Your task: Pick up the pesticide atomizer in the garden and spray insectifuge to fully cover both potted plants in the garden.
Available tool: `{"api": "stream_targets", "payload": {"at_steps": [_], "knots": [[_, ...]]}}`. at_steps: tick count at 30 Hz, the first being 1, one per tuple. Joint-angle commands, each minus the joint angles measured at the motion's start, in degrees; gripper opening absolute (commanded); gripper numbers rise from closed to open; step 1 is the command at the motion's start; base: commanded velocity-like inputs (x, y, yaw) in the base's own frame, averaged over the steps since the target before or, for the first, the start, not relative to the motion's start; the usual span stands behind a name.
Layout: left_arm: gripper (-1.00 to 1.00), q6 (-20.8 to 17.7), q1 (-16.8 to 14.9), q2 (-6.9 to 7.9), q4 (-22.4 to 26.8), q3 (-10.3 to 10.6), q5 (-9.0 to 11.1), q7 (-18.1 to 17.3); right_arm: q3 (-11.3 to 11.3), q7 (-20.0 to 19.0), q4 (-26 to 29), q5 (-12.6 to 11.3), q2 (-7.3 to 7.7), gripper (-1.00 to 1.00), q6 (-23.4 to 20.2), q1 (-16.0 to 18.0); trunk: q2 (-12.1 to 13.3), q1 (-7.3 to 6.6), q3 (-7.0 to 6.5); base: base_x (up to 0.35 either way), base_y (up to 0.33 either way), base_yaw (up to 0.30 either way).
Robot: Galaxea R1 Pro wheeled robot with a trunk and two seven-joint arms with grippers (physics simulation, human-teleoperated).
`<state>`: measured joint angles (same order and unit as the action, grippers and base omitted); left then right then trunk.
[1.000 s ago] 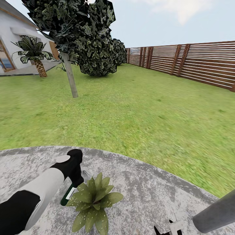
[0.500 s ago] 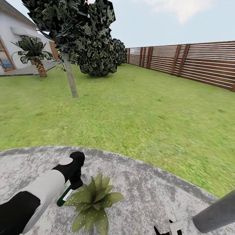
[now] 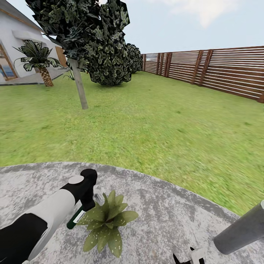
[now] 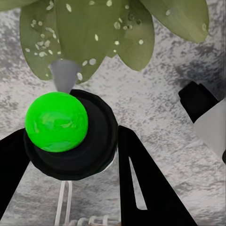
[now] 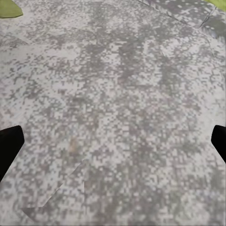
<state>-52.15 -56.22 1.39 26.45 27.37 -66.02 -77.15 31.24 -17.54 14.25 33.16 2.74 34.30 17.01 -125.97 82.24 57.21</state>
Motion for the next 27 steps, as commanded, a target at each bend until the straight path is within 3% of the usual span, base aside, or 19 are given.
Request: {"api": "stream_targets", "payload": {"at_steps": [1,15,27], "knots": [[-1.0,-0.5,0.0,0.03,0.1,0.2,-0.3,-0.5,0.5,-0.5,0.0,0.1,-0.02,1.0,0.2,0.0,0.0,-0.01,0.05,-0.015,0.0,0.0],[-1.0,-0.4,0.1,-0.59,0.2,0.2,-0.4,-0.5,0.5,-0.4,0.0,0.1,-0.02,1.0,0.2,0.0,0.0,-0.01,0.05,0.017,-0.032,0.007],[-1.0,-0.7,0.0,-0.55,0.2,0.1,-0.4,-0.4,0.5,-0.5,0.0,0.1,-0.02,1.0,0.2,0.0,0.0,-0.01,0.05,-0.012,-0.006,0.24]]}}
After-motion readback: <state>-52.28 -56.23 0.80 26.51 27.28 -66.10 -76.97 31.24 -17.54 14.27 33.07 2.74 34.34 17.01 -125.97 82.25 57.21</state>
